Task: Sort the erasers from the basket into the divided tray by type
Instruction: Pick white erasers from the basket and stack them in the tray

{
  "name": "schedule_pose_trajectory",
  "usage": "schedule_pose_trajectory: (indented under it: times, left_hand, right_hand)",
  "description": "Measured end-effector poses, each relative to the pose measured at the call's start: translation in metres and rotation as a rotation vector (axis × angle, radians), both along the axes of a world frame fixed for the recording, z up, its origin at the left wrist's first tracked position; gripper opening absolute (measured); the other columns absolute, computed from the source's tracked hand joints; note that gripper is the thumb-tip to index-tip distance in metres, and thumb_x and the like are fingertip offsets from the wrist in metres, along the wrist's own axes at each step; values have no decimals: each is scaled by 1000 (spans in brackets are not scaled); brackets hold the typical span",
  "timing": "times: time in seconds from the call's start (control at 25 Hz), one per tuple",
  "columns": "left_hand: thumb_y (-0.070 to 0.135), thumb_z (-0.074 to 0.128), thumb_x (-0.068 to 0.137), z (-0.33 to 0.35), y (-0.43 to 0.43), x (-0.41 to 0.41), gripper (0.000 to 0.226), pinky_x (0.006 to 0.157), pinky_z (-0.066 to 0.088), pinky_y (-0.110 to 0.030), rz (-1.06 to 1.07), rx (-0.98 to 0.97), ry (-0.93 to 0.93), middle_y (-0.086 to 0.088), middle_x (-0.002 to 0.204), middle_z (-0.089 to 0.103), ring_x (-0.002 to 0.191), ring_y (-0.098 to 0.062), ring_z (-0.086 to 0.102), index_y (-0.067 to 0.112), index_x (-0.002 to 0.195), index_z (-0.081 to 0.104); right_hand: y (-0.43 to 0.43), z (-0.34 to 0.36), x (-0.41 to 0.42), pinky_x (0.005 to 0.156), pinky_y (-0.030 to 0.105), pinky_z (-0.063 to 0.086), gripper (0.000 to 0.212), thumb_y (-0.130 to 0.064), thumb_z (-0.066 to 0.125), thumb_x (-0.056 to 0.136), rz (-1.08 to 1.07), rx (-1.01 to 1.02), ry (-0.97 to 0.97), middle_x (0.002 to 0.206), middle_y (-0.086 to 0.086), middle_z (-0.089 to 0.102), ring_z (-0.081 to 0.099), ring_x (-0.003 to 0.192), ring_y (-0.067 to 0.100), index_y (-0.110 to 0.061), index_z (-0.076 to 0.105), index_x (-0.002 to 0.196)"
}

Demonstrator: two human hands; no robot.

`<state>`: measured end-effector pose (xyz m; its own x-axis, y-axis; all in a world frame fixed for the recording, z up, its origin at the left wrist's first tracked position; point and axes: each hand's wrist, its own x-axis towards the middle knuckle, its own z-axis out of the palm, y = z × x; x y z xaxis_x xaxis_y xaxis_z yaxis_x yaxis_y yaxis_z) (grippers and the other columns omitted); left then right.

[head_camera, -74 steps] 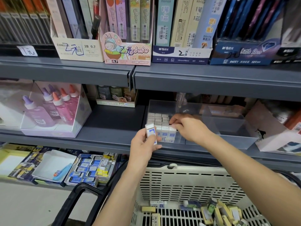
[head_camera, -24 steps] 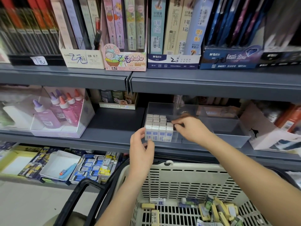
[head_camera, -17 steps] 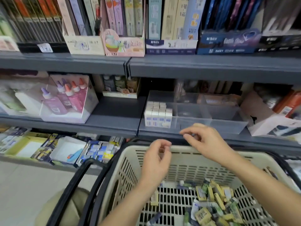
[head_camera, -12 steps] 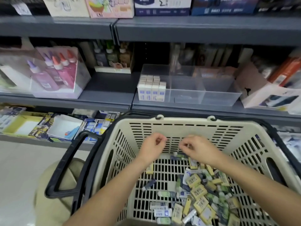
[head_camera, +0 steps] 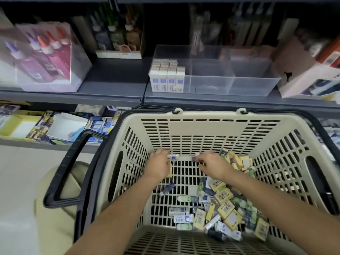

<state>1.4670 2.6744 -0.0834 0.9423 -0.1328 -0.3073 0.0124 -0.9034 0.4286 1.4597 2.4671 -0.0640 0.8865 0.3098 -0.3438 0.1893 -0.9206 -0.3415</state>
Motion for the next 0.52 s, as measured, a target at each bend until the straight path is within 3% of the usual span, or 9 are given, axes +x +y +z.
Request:
schedule_pose_trajectory:
  times: [0.16,0.24,0.32,0.4,0.52]
  left_hand:
    - [8,48,89,-8,-4,1,50,94,42,-38,-85,187,-128,-2,130,52,119,-24,45,23,136,41]
    - [6,49,87,-15,-4,-2,48,93,41,-37,-168,280,-220,-4,127,52,117,-24,45,22,132,43]
    - [3,49,85,-19,-6,-5,48,94,39,-35,-220,296,-274,-3,125,51,115,-23,46,20,129,45]
    - [0,50,82,-20,-8,-3,49,95,39,-35,-209,284,-261,-4,124,54,114,-22,48,17,128,46]
    - [2,52,82,-20,-7,-3,43,96,38,-36,-229,349,-193,-5,122,56,114,-24,47,15,122,51]
  right_hand:
    - [-39,6,-3,85,27,50,26,-17,49,92,-47,-27,-23,114,-3,66,62,98,13,-21,65,112]
    - [-46,8,-6,90,28,48,25,-19,50,92,-38,-37,3,111,-4,68,63,96,13,-21,64,112]
    - [-41,4,-10,101,35,38,28,-31,52,91,57,-177,-3,114,-4,65,61,102,15,-22,60,116]
    - [-30,-3,-16,103,40,28,38,-44,50,88,154,-392,11,119,-2,56,54,111,18,-22,57,118]
    - [-14,-8,-24,95,40,28,31,-40,49,88,120,-437,23,114,2,52,49,111,20,-20,59,110]
